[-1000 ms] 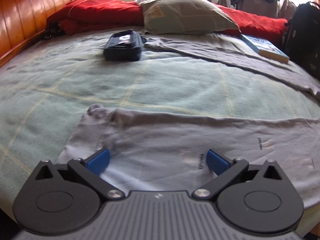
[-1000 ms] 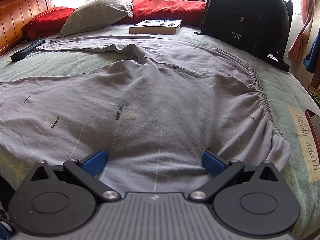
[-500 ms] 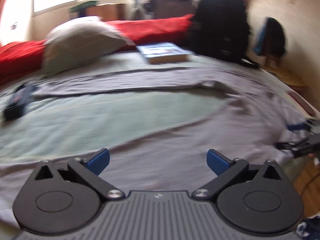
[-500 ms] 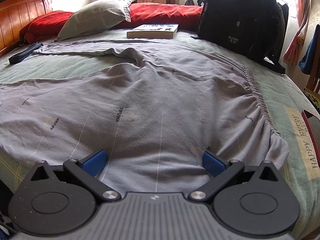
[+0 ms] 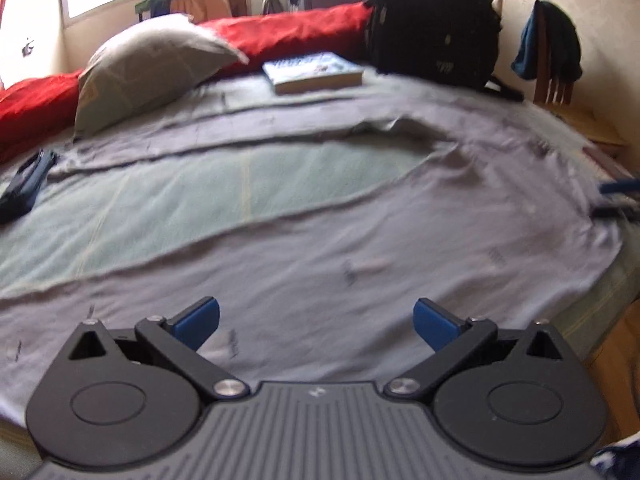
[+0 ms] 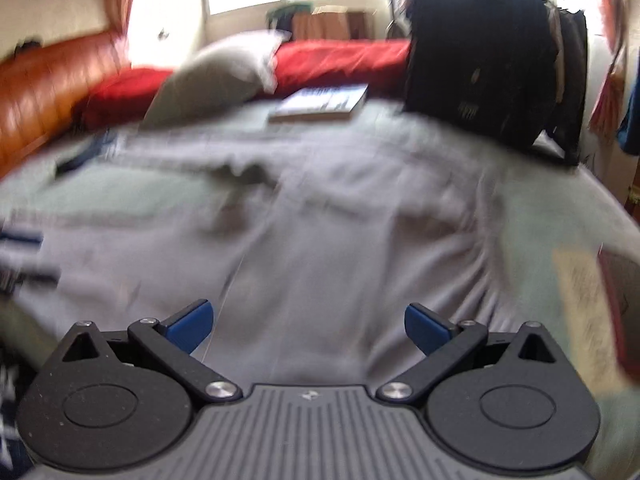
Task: Fold clothes
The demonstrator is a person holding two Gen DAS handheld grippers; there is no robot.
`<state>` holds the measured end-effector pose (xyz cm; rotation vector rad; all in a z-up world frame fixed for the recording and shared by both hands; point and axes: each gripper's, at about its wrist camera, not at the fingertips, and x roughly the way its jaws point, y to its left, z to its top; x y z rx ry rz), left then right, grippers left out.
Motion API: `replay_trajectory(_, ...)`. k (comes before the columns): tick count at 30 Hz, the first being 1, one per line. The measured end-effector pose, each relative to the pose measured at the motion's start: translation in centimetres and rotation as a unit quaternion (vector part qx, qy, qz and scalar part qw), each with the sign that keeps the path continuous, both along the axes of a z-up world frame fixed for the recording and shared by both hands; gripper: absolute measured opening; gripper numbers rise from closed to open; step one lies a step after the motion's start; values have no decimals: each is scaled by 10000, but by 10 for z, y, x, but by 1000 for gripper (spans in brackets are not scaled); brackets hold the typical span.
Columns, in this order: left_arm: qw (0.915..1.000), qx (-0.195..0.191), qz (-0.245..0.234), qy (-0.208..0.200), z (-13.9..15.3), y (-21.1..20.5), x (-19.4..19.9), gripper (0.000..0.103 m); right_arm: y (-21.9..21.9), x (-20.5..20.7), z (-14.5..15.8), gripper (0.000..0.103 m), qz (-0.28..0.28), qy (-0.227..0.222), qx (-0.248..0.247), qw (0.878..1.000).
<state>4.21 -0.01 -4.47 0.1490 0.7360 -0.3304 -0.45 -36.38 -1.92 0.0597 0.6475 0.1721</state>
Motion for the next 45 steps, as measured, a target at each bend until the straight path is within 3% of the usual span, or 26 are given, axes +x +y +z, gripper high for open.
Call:
replay_trajectory(4,9995,-229,-224,16,8,-22,-7,102,-35,68,19,103,-253,-49,438,9987)
replay_trajectory(7,9987,-280,-422,114,5,-38,-9,102,-59,127,18,103,-366,195,1040,9937)
replay_trajectory(11,9987,-106,-429,243,-5,-48,-4,102,-81,195,0,103,-522,537,1658,9833)
replay_trajectory(14,9987,-56,-410,303,-9,-49,2,102,-91,231,-24,103,-667,808,1698,9799)
replay_trajectory(17,9989,-55,-334,318,-11,-48,10,102,-109,249,-41,103,-800,832,1695,9787)
replay_trajectory(24,9987,-74,-369,331,-16,-51,22,102,-138,254,-31,103,-1339,630,1821,9721)
replay_trajectory(28,9986,42,-412,330,-19,-55,22,102,-106,256,-16,103,-683,764,1893,9766)
replay_trajectory(30,9985,100,-434,330,-21,-57,23,102,-75,261,-9,103,-272,936,1581,9826)
replay_trajectory(34,9983,179,-452,321,-22,-57,22,102,-11,267,-12,103,59,1124,381,9929)
replay_trajectory(40,9983,205,-463,278,-22,-54,20,102,47,241,-30,103,796,1140,-1153,9836)
replay_trajectory(43,9983,219,-468,257,-23,-52,19,102,56,229,-12,103,1038,925,-1388,9805)
replay_trajectory(45,9983,218,-473,243,-23,-52,19,102,57,229,2,103,1035,761,-1179,9847)
